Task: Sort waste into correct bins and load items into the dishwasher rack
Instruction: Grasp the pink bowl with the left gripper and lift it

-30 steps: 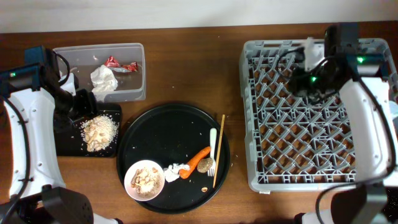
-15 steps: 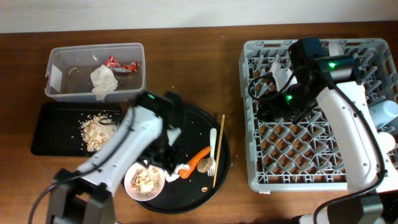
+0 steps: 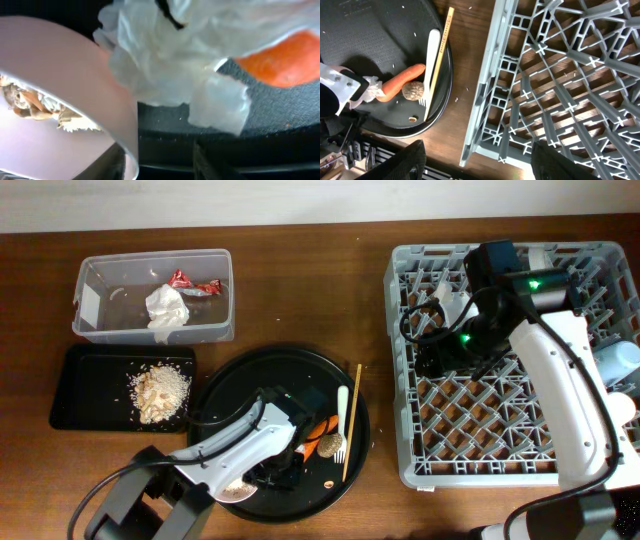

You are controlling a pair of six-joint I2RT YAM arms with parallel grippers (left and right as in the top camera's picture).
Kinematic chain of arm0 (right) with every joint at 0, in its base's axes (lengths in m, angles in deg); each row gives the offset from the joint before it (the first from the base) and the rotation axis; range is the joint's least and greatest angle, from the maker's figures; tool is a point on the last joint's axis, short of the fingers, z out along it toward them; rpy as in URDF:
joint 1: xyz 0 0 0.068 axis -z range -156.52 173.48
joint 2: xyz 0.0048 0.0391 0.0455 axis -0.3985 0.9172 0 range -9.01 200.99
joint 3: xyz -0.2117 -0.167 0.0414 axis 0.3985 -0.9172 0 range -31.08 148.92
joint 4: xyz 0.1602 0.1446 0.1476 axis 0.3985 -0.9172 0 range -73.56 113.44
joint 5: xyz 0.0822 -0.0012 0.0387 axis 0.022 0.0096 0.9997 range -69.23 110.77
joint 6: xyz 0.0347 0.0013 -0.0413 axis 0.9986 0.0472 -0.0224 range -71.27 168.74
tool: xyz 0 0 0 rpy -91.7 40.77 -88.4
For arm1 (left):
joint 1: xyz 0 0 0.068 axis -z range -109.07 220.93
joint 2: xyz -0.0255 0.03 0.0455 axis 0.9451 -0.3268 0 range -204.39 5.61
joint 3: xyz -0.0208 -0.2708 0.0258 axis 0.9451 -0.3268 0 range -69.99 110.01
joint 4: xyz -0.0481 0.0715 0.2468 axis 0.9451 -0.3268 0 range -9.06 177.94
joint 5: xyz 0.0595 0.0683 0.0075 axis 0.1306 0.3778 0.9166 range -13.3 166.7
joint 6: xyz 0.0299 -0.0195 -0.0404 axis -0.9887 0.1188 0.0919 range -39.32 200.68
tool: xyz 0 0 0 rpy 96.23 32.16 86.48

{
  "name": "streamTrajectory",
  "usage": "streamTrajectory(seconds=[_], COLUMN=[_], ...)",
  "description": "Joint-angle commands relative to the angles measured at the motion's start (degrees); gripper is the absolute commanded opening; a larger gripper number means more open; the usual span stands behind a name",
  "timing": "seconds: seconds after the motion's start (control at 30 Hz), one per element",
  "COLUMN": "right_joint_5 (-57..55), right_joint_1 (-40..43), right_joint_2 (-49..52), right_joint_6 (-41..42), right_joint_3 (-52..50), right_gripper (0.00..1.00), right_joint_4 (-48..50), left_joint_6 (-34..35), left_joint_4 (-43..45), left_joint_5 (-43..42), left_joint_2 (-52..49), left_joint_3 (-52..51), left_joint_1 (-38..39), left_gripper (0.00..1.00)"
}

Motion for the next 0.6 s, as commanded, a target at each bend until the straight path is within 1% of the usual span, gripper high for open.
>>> streamTrajectory(seconds=[0.0,0.03,0.1,0.23,0.27,0.33,0.4,0.57], right_joint_5=[-0.5,-0.5,-0.5,-0.5,-0.5,-0.5,-0.5,-0.5], right_joint_1=[0.3,0.3,0.3,0.3,0.3,0.3,0.3,0.3], right_joint_2=[-0.2,-0.2,-0.2,-0.2,-0.2,-0.2,-0.2,-0.2], right_joint_6=[0.3,0.3,0.3,0.3,0.3,0.3,0.3,0.3], right_joint_3=[0.0,0.0,0.0,0.0,0.0,0.0,0.0,0.0], right_gripper=[0.71,0.71,0.71,0.70,0.70,0.70,0.70,0.70], right_joint_4=[-0.2,-0.5,-1.0,-1.1,-1.2,-1.2,-1.2,-1.5], left_joint_6=[0.9,0.9,1.1,1.1,1.1,1.1,1.1,1.1], left_joint_4=[0.1,0.3,2.1,2.4,2.7,3.0,3.0,3.1], left_joint_5=[1.0,1.0,1.1,2.5,2.6,2.7,3.8,3.9], left_joint_2=[0.3,0.3,0.3,0.3,0.3,0.3,0.3,0.3], left_joint_3=[-0.5,-1.2,-3.2,-3.6,-3.6,-3.6,-3.5,-2.3], left_joint_1=[0.1,0.1,0.1,0.1,0.1,0.1,0.1,0.1], left_gripper=[0.38,0.31,0.30,0.25,0.16,0.11,0.02,0.01])
